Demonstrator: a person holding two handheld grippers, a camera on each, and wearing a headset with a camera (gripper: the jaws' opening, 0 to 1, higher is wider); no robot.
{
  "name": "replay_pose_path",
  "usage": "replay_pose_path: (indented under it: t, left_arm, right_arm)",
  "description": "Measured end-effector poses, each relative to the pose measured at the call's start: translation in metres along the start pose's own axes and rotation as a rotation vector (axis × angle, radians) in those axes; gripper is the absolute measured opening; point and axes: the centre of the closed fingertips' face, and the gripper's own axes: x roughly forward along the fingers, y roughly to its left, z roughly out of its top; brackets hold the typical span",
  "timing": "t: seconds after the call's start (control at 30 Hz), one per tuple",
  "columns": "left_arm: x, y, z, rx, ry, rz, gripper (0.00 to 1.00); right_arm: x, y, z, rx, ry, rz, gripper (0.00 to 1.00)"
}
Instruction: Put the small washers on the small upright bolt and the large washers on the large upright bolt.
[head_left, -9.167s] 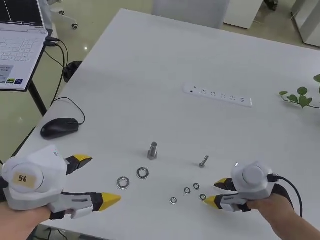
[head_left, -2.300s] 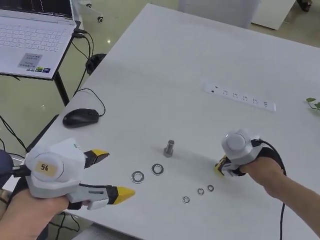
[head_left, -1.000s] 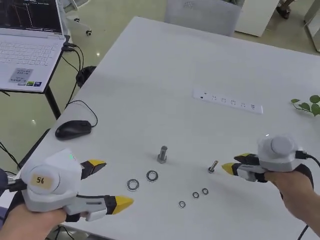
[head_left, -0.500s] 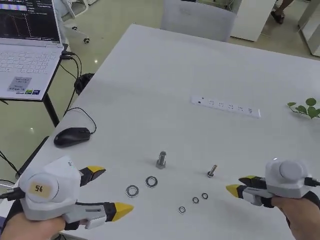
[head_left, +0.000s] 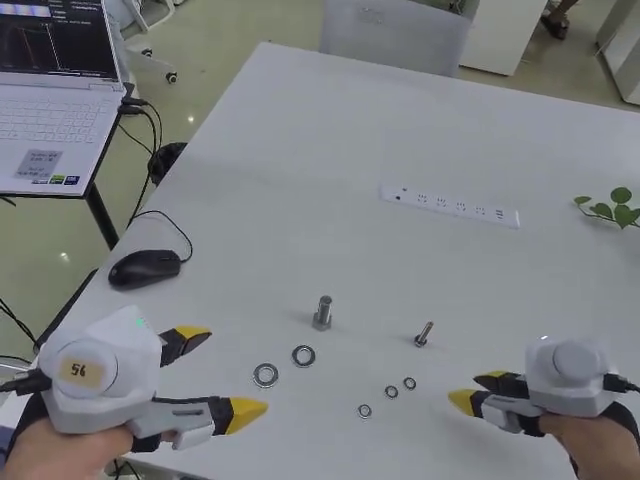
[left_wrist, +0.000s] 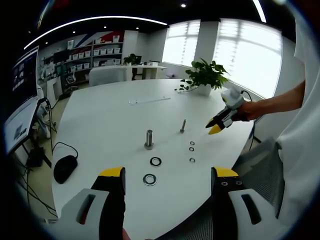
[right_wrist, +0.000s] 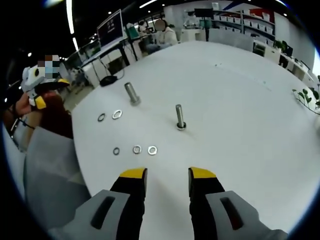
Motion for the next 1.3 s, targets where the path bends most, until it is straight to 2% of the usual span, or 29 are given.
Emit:
replay_pose_path:
  t: [0.33,0.73,1.03,1.23,1.3]
  left_arm:
    - [0.000,-0.001,-0.002,-0.006,0.001,0.000,0.69]
    - [0.000,-0.001,-0.003,-0.010,0.000,0.001,0.69]
    - [0.000,-0.001,-0.003,-0.011,0.001,0.000,0.69]
    - [0.000,-0.001,-0.005,-0.012,0.004,0.002,0.69]
    - [0.000,-0.002,-0.005,-0.016,0.003,-0.001,0.69]
  right_arm:
    - [0.009,0.013,-0.011,-0.004,0.026,0.027,0.34]
    - [0.021,0.024,-0.011,-0.031,0.048,0.057,0.34]
    - [0.038,0.029,-0.012,-0.154,0.117,0.069,0.30]
    - [0.048,0.026,-0.007,-0.312,0.193,0.057,0.26]
    - [0.051,0.027,-0.003,-0.347,0.203,0.061,0.25]
